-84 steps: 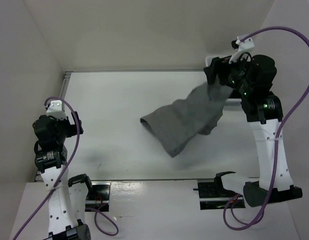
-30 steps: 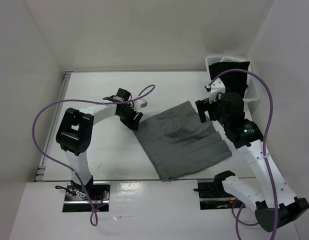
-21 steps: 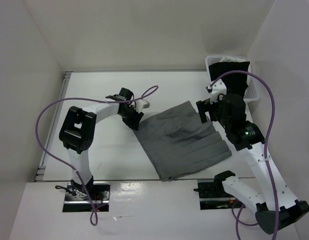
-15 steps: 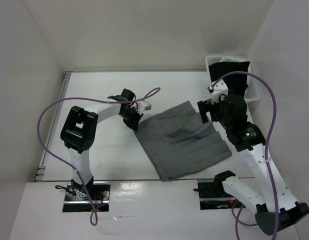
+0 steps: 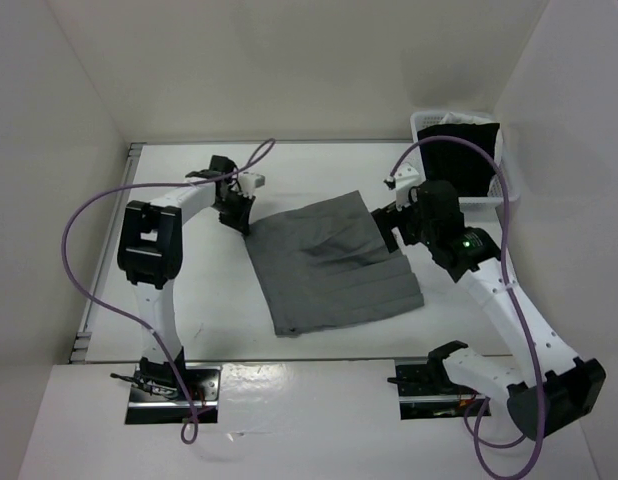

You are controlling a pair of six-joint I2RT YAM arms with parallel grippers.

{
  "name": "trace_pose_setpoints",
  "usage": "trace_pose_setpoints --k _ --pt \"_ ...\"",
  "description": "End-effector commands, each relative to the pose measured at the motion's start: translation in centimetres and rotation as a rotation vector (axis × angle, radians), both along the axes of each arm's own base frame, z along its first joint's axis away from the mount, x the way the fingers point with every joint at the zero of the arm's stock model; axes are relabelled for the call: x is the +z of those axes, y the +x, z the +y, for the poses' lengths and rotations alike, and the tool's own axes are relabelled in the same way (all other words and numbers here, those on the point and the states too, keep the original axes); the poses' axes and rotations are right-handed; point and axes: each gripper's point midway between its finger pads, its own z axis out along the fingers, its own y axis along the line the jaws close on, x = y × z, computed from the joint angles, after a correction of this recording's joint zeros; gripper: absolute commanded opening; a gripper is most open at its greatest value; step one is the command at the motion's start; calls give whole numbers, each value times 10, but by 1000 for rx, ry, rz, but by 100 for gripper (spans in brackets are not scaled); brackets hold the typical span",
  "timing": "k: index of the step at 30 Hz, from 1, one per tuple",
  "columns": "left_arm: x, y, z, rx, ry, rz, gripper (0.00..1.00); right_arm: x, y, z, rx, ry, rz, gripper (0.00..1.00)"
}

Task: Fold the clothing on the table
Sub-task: Flatten the skirt out

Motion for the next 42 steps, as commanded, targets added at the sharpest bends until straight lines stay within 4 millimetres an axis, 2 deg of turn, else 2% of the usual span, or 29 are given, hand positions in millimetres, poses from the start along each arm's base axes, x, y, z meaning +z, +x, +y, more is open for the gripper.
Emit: trace_pose_setpoints --k 1,3,4,6,7,10,11,12,13,14,15,16,19,21,23,26,28,32,33,36,39,41,42 --pt "3 22 43 220 28 1 0 -12 0 14 49 -29 40 99" --pt "0 24 58 275 34 5 0 -16 -2 24 96 -28 54 99" --pt "-4 24 72 317 42 7 0 -19 -6 36 151 -34 63 99" --pt "-4 26 81 352 38 12 0 -30 -15 52 235 -49 106 99" --pt "-6 23 89 382 36 26 0 -42 -27 73 336 -69 154 99" --pt "-12 17 93 403 27 52 0 -64 -44 104 454 -151 210 99" --pt "-16 13 100 428 42 66 0 -82 -44 110 461 -206 254 99" --pt "-12 14 102 434 52 51 0 -91 -44 117 467 -249 258 99" --pt "-11 12 110 452 63 50 0 -96 -49 131 482 -307 236 99" --pt "-5 13 110 461 58 39 0 -116 -52 141 496 -360 271 99" --pt "-4 11 117 478 66 39 0 -120 -55 152 518 -385 265 99" --pt "-1 12 127 499 74 29 0 -120 -63 174 569 -394 238 99" --pt "8 8 140 543 67 17 0 -139 -69 205 612 -442 243 99" --pt "12 6 155 578 67 18 0 -149 -80 224 668 -472 229 99" --pt "10 -2 161 595 60 40 0 -146 -86 240 698 -452 197 99" --pt "10 -12 173 627 61 55 0 -127 -89 269 742 -400 136 99" --pt "10 -14 170 622 52 68 0 -119 -86 277 740 -371 108 99" --pt "9 -20 168 608 49 80 0 -112 -96 300 767 -352 33 99" --pt "9 -23 168 607 51 93 0 -105 -99 309 778 -326 9 99" --pt "6 -28 163 588 57 109 0 -108 -108 328 812 -310 -6 99" --pt "3 -32 163 579 61 117 0 -129 -115 339 851 -322 30 99" --pt "3 -32 162 576 52 118 0 -129 -114 343 857 -322 19 99" --pt "3 -32 162 576 52 118 0 -135 -116 344 867 -328 34 99"
